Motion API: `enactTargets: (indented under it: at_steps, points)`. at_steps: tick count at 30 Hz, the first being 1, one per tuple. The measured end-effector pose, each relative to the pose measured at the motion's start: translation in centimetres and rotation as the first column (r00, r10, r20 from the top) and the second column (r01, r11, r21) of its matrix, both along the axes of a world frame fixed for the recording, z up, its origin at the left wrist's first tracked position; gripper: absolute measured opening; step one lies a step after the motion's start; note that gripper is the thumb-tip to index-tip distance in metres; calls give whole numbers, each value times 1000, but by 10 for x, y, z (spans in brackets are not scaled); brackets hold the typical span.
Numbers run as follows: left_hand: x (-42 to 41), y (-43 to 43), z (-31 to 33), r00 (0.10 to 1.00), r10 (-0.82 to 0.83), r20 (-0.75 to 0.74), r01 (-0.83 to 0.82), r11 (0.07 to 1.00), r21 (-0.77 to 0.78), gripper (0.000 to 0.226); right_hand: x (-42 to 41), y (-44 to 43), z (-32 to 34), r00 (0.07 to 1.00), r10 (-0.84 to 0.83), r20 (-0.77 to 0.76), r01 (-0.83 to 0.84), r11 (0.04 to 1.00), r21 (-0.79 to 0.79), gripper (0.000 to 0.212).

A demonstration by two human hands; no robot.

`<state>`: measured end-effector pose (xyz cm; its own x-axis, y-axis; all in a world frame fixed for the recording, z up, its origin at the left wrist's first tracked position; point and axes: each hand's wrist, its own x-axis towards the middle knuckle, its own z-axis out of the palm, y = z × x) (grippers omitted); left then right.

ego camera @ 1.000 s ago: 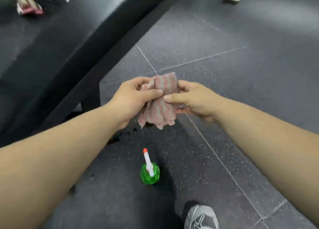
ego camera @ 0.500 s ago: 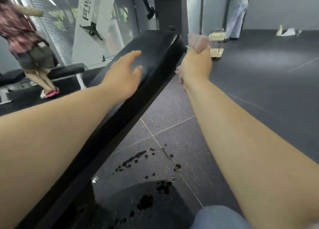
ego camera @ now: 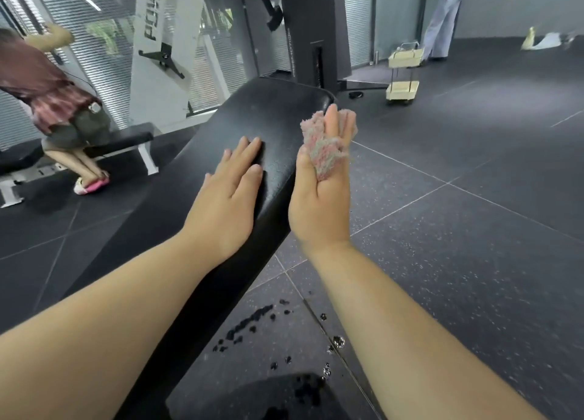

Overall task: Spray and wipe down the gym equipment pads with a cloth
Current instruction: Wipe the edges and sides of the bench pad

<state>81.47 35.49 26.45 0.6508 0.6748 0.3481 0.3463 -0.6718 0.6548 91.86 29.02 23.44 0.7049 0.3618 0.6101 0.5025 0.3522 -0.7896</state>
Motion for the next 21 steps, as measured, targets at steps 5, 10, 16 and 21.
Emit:
enactTargets:
  at_steps: [5, 10, 16, 21]
  points:
    - [1, -1, 0, 1000, 7, 10, -7, 1000, 8, 44, 26, 7, 19, 936, 72, -344, -36, 993, 112, 56]
    - [-3, -11, 3, 1000, 0, -18, 3, 990, 142, 44, -38, -11, -23, 971, -29, -235, 2, 993, -115, 61]
    - [-6, -16, 7, 998, 4, -66, 4, 992, 129, 45, 34, -49, 38, 757, 55, -651, 12, 995, 98, 27]
    - [-7, -15, 4, 999, 6, -33, -2, 992, 127, 44, 65, -16, 66, 535, 274, -799, -209, 960, 188, 43]
